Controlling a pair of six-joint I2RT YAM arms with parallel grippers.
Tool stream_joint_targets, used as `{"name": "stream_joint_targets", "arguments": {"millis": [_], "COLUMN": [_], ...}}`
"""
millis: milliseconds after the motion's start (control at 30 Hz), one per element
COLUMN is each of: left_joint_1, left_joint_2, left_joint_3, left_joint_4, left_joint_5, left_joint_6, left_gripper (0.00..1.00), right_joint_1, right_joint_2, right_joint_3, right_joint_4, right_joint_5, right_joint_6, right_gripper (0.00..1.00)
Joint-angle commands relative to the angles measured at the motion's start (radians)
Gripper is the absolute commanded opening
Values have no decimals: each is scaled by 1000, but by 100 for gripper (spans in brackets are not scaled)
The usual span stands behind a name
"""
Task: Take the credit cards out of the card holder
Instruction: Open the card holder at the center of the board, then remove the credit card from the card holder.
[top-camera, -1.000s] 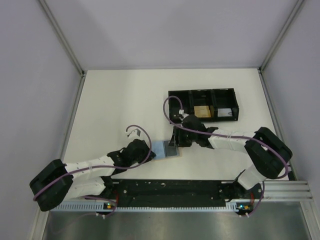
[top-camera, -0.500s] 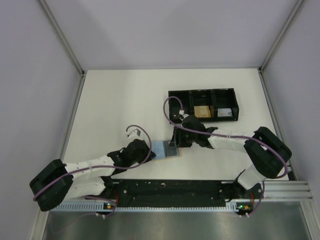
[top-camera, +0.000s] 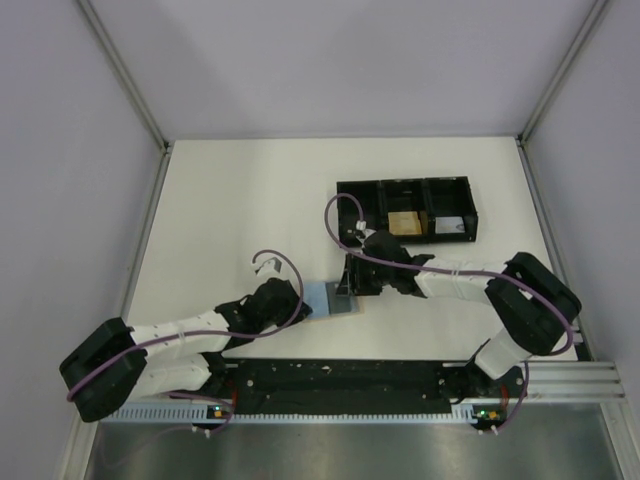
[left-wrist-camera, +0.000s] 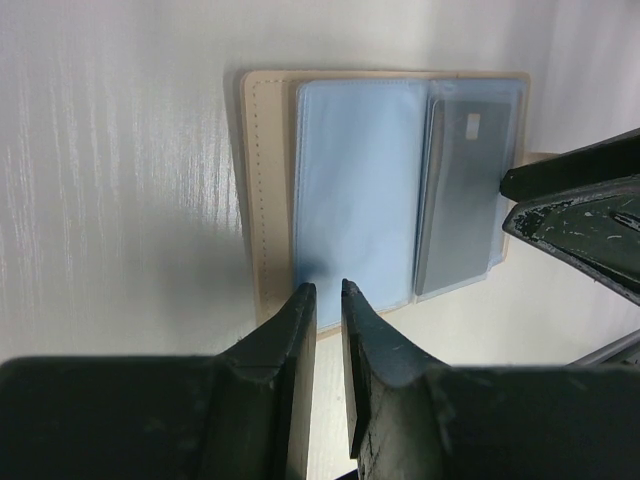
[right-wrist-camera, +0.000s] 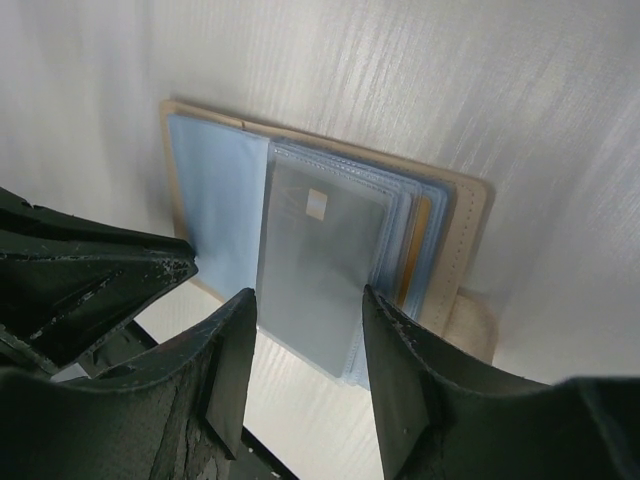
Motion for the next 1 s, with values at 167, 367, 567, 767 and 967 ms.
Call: {"name": "stream_joint_targets", "arguments": {"millis": [167, 367, 567, 767, 967], "left_joint_1": [-1, -1, -2, -2, -2], "left_joint_2": [19, -10, -74, -79, 57], "left_joint_3": [30, 53, 116, 165, 215], "left_joint_4": [7, -22, -79, -82, -62], "left_joint_5": [12, 15, 35, 42, 31], "left_joint_6": [21, 43, 101, 136, 148], "left_gripper": [21, 23, 34, 39, 36], "right_joint_1": [19, 19, 17, 19, 14], "right_joint_2": [57, 41, 45, -1, -44], "right_joint_3": [22, 13, 8, 1, -9], "right_joint_4": [107, 149, 158, 107, 37], "right_joint_5": [-100, -128, -134, -65, 10], "right_joint_6": [41, 61, 64, 50, 36], "right_gripper": [47, 47, 47, 47, 46]}}
